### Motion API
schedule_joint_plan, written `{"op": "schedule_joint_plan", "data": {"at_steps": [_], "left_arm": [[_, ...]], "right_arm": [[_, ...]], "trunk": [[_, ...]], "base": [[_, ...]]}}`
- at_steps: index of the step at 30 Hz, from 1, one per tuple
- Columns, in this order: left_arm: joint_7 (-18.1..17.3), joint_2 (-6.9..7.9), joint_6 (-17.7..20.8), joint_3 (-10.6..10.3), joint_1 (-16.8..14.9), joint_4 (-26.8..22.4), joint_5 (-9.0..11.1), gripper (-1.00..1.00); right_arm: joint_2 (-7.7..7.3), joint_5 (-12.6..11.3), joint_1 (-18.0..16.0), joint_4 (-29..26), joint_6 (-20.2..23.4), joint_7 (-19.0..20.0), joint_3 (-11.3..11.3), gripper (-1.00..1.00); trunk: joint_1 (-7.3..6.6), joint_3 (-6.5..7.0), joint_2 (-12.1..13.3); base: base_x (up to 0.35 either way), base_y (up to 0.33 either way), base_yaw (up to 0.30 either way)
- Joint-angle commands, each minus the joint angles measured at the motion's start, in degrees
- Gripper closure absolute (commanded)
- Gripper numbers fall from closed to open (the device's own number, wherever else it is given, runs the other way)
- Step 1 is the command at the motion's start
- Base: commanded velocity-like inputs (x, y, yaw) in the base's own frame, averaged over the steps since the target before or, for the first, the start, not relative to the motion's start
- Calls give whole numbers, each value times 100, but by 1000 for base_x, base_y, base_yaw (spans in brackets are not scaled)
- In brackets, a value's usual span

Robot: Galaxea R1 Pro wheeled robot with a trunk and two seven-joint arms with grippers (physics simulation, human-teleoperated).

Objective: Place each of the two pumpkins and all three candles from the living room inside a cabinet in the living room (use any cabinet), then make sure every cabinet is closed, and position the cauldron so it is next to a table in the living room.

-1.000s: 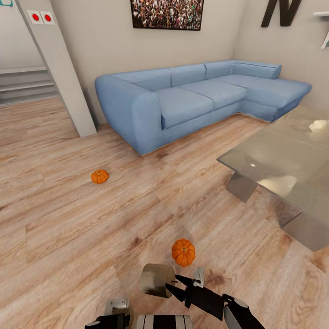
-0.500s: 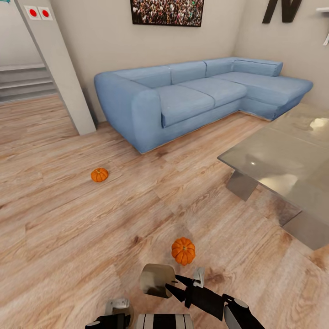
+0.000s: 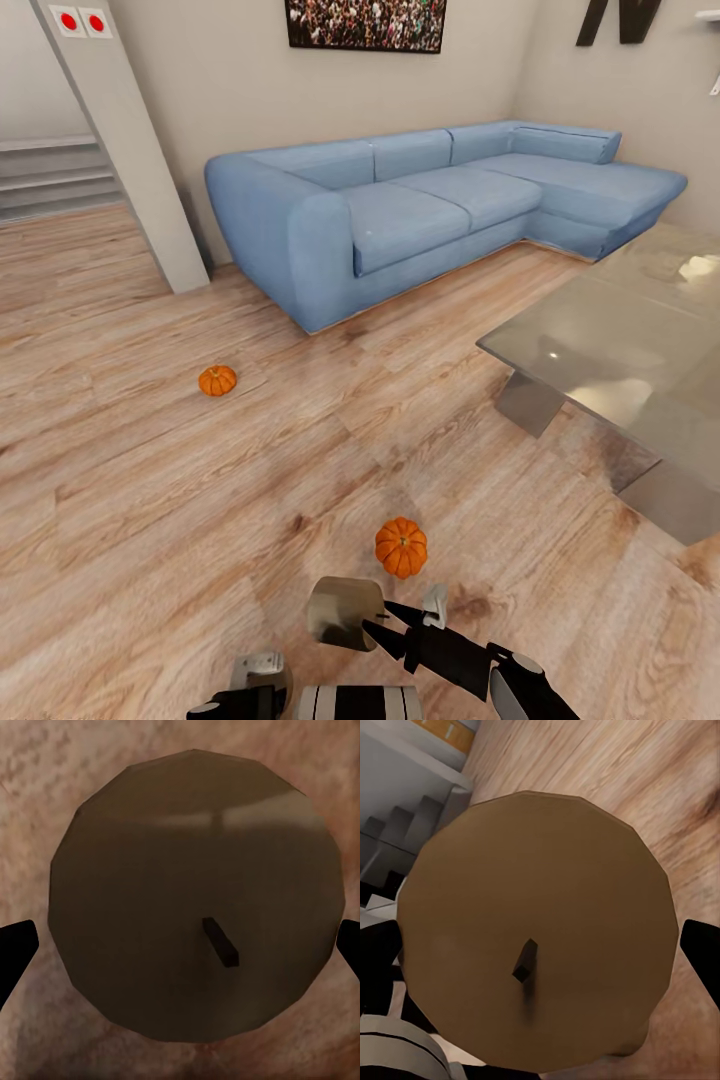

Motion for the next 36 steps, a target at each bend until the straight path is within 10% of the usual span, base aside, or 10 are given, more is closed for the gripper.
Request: {"op": "schedule_joint_plan", "data": {"at_steps": [1, 17, 18, 36], "left_arm": [[70, 12, 23, -32, -1, -9, 8, -100], [70, 15, 23, -15, -1, -9, 17, -100], [70, 15, 23, -18, -1, -9, 16, 100], [53, 15, 18, 13, -1, -9, 8, 100]], "right_arm": [[-7, -54, -3, 1, 14, 0, 30, 100], [-7, -53, -3, 1, 14, -1, 30, 100], [-7, -53, -3, 1, 14, -1, 30, 100], [-7, -60, -3, 6, 14, -1, 30, 100]], "trunk": [[0, -4, -1], [0, -4, -1], [0, -4, -1], [0, -4, -1]], "base": [[0, 0, 0], [0, 0, 0], [0, 0, 0], [0, 0, 0]]}}
